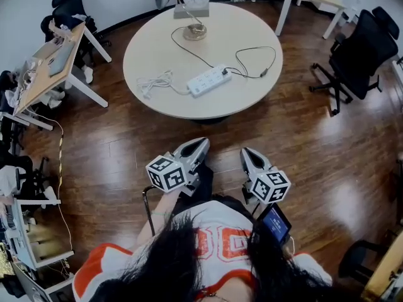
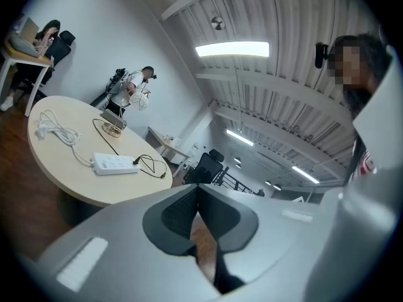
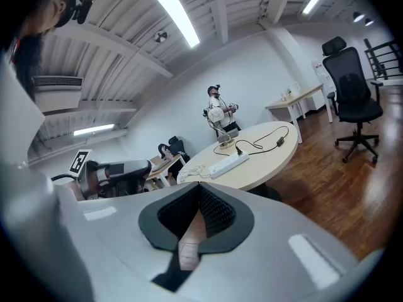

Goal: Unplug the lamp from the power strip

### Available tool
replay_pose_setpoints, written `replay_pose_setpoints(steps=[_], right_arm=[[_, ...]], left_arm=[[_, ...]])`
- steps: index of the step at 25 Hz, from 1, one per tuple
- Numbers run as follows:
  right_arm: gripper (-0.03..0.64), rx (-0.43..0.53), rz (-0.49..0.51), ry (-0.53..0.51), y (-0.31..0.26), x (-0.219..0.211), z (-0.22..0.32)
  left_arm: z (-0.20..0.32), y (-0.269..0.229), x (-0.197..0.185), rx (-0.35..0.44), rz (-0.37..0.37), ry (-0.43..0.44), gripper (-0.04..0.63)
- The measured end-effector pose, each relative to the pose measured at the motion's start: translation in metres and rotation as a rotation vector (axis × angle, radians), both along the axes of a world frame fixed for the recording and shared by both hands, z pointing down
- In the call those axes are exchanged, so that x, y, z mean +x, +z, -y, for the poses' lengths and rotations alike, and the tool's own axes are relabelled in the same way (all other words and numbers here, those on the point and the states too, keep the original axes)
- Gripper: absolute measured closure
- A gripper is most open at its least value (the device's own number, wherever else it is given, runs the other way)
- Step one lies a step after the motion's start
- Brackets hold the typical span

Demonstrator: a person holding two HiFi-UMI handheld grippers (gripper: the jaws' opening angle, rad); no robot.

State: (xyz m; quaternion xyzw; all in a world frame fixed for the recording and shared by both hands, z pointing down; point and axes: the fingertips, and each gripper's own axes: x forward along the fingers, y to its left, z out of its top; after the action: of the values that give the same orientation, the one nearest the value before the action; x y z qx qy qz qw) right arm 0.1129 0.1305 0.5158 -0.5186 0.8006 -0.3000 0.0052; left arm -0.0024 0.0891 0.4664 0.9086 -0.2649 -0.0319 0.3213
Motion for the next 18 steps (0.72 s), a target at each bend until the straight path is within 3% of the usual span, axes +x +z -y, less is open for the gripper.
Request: replay_pose_setpoints(steps=[18], right_arm=[[0.615, -0.052, -0.038, 0.117, -0.008, -0.017, 0.142]], left_arm=[[0.146, 0.018, -0.002, -0.048, 0.029, 0.164, 0.595]])
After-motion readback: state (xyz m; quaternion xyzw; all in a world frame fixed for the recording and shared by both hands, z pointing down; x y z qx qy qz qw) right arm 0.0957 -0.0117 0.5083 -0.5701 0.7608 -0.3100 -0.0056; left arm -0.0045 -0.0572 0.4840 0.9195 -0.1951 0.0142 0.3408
